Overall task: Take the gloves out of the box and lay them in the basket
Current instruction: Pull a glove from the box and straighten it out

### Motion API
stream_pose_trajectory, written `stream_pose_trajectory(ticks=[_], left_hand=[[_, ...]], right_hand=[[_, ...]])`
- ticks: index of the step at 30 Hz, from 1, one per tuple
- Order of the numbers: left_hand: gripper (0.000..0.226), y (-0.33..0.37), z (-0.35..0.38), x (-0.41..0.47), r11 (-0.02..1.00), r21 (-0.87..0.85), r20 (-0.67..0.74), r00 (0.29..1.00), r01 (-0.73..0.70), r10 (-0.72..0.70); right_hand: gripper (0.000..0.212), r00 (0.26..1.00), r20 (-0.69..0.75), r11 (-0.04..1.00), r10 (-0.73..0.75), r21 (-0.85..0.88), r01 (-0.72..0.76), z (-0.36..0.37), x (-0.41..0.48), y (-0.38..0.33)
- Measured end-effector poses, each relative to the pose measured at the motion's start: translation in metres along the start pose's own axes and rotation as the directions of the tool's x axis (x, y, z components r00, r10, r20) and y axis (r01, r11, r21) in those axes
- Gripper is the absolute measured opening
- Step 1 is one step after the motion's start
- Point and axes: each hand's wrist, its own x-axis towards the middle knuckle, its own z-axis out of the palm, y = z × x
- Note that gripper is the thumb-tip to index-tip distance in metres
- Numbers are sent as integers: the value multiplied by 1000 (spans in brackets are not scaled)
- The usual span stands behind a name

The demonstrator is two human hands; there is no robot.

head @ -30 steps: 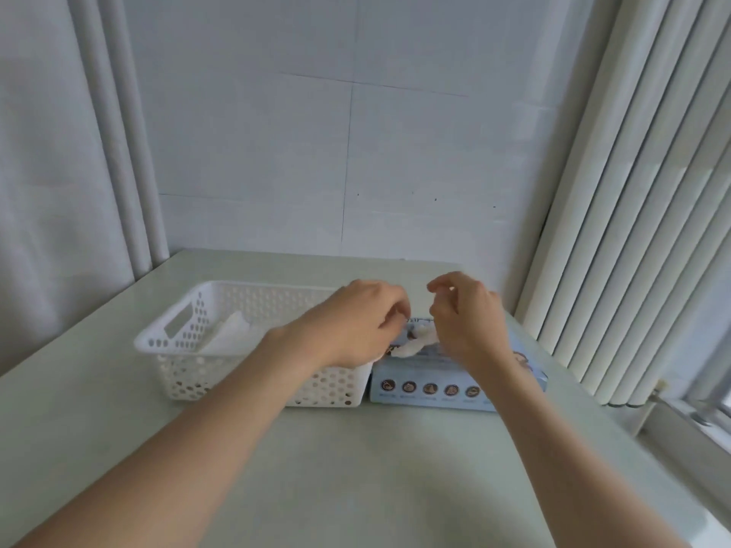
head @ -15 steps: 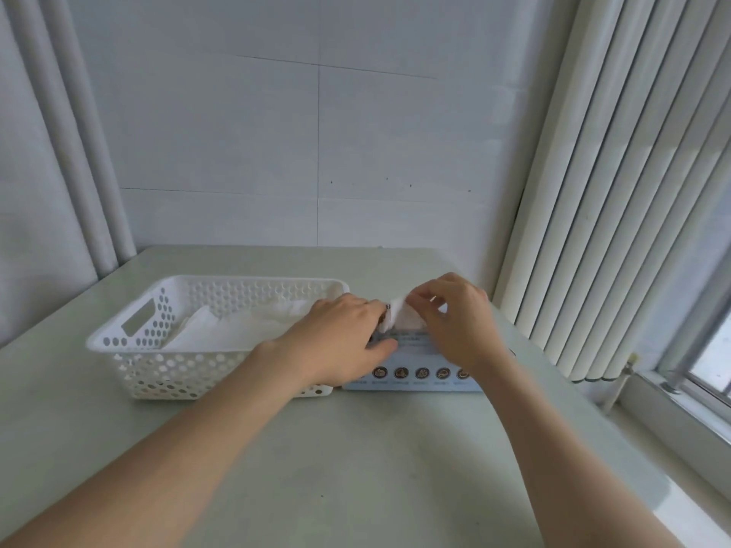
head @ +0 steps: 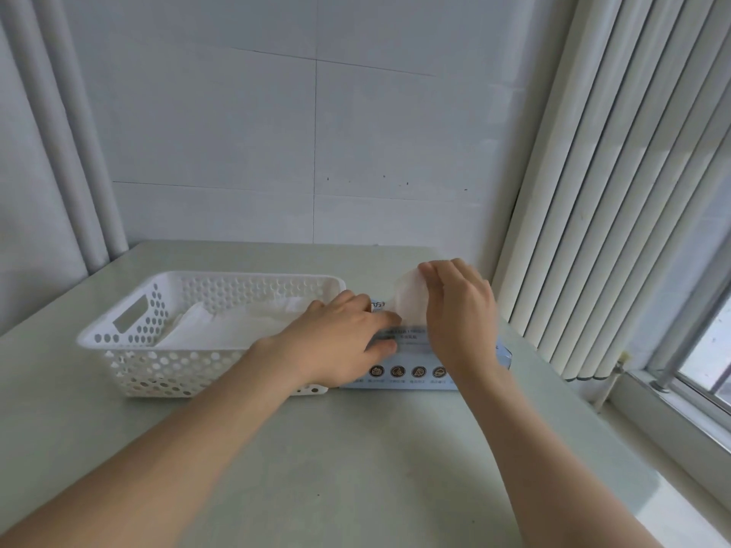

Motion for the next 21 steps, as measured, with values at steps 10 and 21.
stream_pose_trajectory(ticks=[10, 21], left_hand=[[45, 1, -1, 0, 1000, -23, 15, 1000, 7, -6], [60, -2, -11, -3, 925, -377, -60, 995, 54, -83]], right_hand=[[30, 914, -290, 949, 285, 221, -225, -18, 13, -12], [18, 912, -83, 811, 402, 495, -312, -32, 17, -49]])
